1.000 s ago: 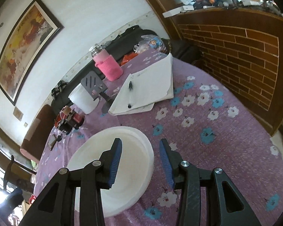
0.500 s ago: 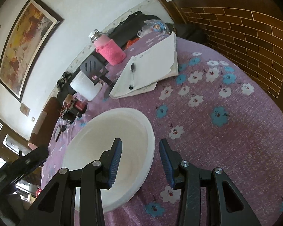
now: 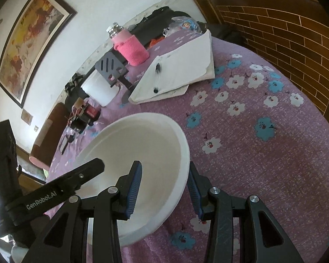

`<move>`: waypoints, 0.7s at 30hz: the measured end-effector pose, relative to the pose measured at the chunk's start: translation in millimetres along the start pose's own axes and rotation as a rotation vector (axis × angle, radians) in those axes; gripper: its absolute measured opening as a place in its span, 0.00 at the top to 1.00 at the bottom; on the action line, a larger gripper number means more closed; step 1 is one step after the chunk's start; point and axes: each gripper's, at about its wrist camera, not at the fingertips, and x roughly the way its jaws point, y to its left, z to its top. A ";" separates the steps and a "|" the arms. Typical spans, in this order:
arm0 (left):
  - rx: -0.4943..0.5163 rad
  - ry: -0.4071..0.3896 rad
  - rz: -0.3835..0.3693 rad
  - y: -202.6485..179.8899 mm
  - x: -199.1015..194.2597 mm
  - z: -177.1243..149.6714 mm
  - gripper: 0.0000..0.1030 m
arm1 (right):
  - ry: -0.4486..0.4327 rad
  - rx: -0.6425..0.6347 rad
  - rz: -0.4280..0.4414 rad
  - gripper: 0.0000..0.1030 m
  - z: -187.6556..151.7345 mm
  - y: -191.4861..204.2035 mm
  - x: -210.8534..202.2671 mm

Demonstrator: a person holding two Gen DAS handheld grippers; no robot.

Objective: Organize plates and bowls
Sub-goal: 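Close both tools on the rim of the large white bowl, then lift the large white bowl with both tools and carry it toward the red plates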

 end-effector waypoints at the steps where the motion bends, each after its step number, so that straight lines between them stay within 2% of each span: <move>1: 0.017 -0.005 0.003 -2.5 0.0 -0.4 0.25 | 0.002 -0.003 0.001 0.61 -0.4 0.4 0.6; 2: 0.040 -0.012 0.006 -6.2 -0.5 -0.5 0.28 | 0.005 -0.007 0.002 0.66 -0.5 0.3 0.4; 3: 0.053 -0.014 0.008 -8.1 -0.6 -0.4 0.36 | 0.008 -0.009 0.002 0.68 -0.8 0.6 0.8; 5: 0.070 -0.006 0.005 -10.6 0.9 -0.5 0.46 | 0.009 -0.011 -0.002 0.70 -1.3 1.3 1.9; 7: 0.071 0.011 -0.009 -11.0 3.1 -1.1 0.64 | 0.006 -0.009 0.000 0.73 -1.5 0.9 1.5; 8: 0.073 0.018 -0.013 -11.2 4.2 -1.5 0.68 | 0.006 -0.009 0.002 0.76 -1.5 0.8 1.3; 10: 0.081 0.028 -0.020 -12.3 5.4 -2.7 0.83 | 0.005 -0.012 0.003 0.83 -2.4 1.4 0.9; 12: 0.096 0.026 -0.018 -14.2 4.1 -4.5 0.86 | -0.004 -0.020 -0.008 0.89 -3.1 2.4 -0.2; 17: 0.131 -0.026 0.002 -19.7 -9.9 -11.4 0.87 | -0.039 -0.038 -0.014 0.91 -3.3 4.8 -6.2; 21: 0.143 -0.064 0.020 -18.2 -22.7 -16.6 0.87 | -0.047 -0.045 0.025 0.91 -4.6 7.0 -8.1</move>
